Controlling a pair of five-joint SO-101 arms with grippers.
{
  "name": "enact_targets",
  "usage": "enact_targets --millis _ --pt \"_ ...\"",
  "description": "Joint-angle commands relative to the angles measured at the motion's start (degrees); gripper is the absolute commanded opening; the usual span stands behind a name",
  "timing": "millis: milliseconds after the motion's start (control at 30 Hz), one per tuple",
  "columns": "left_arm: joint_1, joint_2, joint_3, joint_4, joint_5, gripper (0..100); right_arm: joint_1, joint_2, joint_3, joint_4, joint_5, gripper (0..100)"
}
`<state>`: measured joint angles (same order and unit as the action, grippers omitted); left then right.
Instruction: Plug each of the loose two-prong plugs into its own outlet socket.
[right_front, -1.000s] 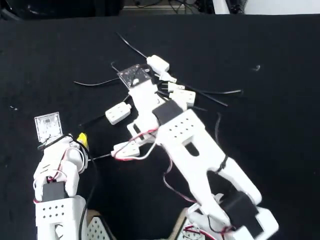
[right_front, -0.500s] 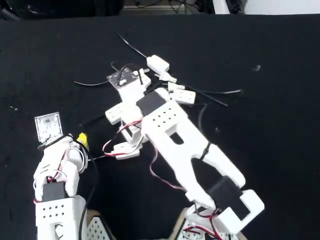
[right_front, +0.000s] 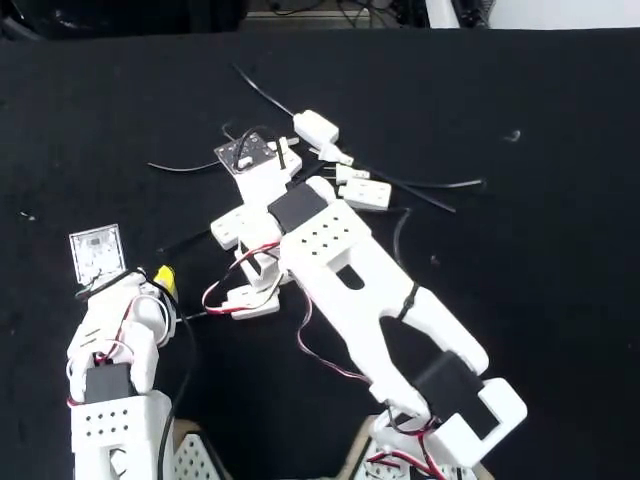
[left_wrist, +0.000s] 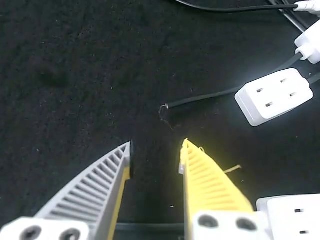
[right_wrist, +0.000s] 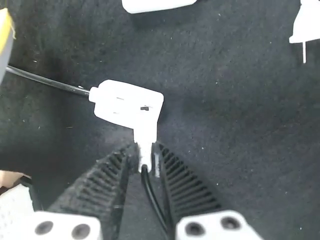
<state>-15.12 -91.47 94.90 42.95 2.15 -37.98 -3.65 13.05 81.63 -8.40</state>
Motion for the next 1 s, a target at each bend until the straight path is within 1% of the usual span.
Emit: enact_targets --millis 0,233,400,500,733,967 --pt "-0.22 -0.53 -0.84 -0.79 0.26 17 -0.53 -0.22 -3.38 -0.35 -0.70 1.1" --pt "-0.22 -0.53 -0.84 -0.79 0.26 17 -0.53 1.45 -4.26 -0.18 -0.35 1.1" --pt "-0.22 -0.53 -0.92 -0.79 0.26 17 -0.44 7.08 -11.47 5.01 -0.35 1.1" --pt "-0.22 -0.53 -0.92 -0.79 0.26 17 -0.62 8.22 -14.46 6.24 -0.70 1.1" --pt "-0.22 -0.53 -0.92 -0.79 0.26 17 -0.70 8.31 -14.37 8.26 -0.70 1.1" --pt "-0.22 -0.53 -0.92 -0.88 0.18 17 -0.44 8.31 -9.54 5.54 -0.62 1.1"
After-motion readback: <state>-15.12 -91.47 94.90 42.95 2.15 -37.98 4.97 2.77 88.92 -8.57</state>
